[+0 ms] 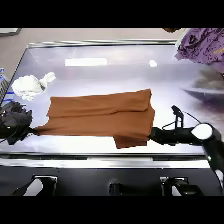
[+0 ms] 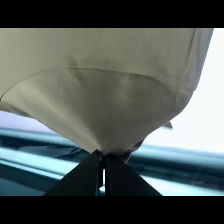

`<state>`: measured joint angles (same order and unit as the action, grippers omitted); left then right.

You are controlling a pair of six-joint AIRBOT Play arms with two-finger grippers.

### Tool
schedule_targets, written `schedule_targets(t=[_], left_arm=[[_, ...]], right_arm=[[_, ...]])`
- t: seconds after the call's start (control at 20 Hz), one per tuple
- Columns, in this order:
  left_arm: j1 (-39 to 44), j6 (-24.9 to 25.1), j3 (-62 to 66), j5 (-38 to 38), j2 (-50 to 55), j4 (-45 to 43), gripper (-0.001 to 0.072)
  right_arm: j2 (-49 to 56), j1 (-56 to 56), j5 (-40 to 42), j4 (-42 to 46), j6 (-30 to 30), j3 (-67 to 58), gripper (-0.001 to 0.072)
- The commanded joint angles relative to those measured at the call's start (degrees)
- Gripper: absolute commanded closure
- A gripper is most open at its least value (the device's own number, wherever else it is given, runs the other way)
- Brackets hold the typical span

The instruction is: Fold the clothes and pants, and hang the long-sleeved shirts on hangers.

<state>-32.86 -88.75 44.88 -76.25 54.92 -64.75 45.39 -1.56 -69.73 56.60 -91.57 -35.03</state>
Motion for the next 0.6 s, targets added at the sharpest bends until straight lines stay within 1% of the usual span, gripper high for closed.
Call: schedule_targets(t=[0.0,0.1,0.2,0.4,0.55], left_arm=[[0.0,-1.9,0.1,-1.5,-7.5,-4.3,0.0696],[0.1,-1.3,0.1,0.9,-7.3,-4.3,0.0696],[0.1,-1.3,0.1,4.9,-6.0,-4.2,0.0696],[3.3,0.8,0.3,11.5,-0.3,-4.1,0.0696],[7.5,0.9,0.3,16.5,5.6,-4.1,0.0696]], right_arm=[[-8.2,0.0,-3.5,6.1,-4.0,-0.5,0.0687],[-8.0,0.0,-2.2,9.3,-2.3,-1.1,0.0687],[-4.8,0.0,-0.3,9.4,0.9,-3.3,0.0687],[8.6,0.0,1.9,9.4,6.9,-13.2,0.0686],[19.7,0.0,2.5,9.1,9.8,-21.5,0.0686]])
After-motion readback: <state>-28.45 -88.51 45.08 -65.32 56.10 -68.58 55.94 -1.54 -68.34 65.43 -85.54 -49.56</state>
